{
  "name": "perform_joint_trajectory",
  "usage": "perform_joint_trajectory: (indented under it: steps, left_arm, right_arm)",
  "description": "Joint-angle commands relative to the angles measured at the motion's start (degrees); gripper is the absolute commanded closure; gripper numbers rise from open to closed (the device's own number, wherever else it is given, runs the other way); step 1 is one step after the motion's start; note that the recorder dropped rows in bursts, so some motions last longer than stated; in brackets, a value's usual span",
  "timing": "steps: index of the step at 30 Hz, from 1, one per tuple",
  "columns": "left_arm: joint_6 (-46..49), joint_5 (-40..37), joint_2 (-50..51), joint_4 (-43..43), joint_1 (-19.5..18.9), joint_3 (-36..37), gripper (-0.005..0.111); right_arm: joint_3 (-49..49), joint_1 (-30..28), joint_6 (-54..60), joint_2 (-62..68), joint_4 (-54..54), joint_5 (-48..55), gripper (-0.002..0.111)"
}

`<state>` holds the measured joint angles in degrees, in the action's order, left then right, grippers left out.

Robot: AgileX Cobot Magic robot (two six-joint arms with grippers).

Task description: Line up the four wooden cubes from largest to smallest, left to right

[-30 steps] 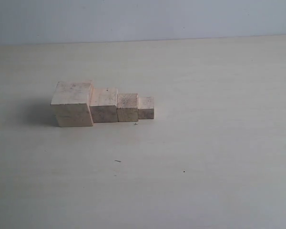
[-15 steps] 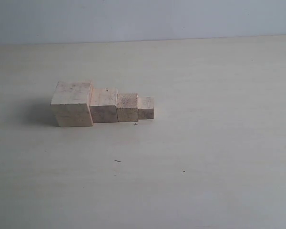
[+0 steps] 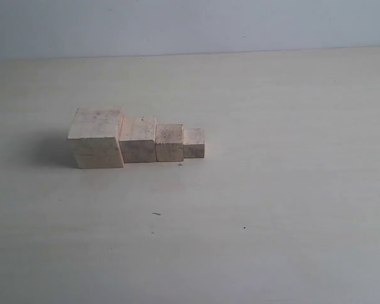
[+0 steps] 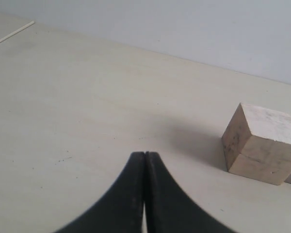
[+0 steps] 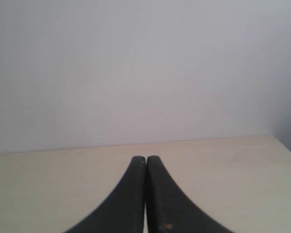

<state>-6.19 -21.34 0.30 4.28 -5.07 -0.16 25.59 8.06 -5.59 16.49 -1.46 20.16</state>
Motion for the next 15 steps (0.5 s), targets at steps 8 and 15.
perform_joint_trajectory:
  steps: [8,15]
  left_arm:
    - [-0.07,0.26,-0.30,0.38,0.01,0.16,0.107]
    - [-0.07,0.26,-0.30,0.38,0.01,0.16,0.107]
  right_arm:
    - [-13.37,-3.54,-0.97,-9.17,0.22,-4.25,0.108]
    - [-20.18,-4.89,-1.09,-12.91,0.15,-5.68,0.108]
